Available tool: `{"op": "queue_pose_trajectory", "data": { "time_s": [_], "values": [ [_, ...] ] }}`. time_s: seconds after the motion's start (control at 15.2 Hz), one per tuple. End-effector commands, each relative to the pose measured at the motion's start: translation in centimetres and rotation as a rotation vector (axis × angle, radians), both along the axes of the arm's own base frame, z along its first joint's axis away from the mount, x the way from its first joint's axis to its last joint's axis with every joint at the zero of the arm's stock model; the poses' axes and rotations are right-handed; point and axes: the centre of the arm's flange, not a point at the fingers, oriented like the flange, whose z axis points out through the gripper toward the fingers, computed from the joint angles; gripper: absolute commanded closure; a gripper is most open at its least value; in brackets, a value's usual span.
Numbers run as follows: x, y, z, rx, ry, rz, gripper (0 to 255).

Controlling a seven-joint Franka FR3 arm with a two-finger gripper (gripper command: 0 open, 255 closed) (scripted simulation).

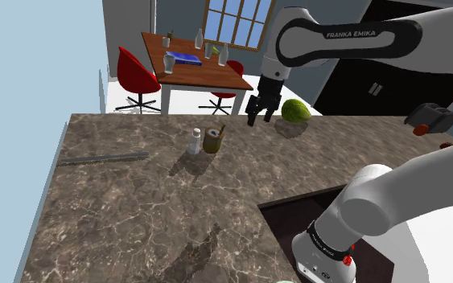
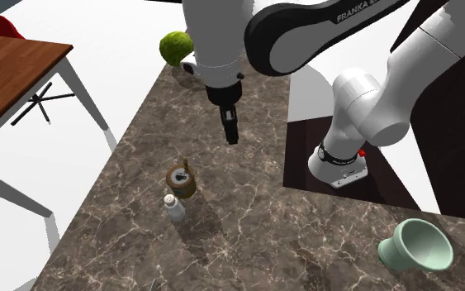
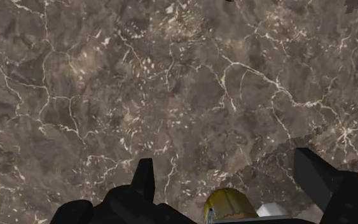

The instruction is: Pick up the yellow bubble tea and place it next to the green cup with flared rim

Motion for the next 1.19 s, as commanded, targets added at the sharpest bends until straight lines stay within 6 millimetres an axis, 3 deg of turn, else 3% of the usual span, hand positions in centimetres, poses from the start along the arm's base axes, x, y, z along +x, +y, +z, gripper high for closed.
{"op": "queue_pose_trajectory", "data": {
  "time_s": [0.0, 0.92, 1.12],
  "values": [
    [1.9, 0.5, -1.5, -0.004, -0.010, -0.008, 0],
    [16.7, 3.1, -10.9, -0.035, -0.066, -0.062, 0],
    [17.4, 3.3, -12.4, -0.037, -0.068, -0.065, 0]
  ]
}}
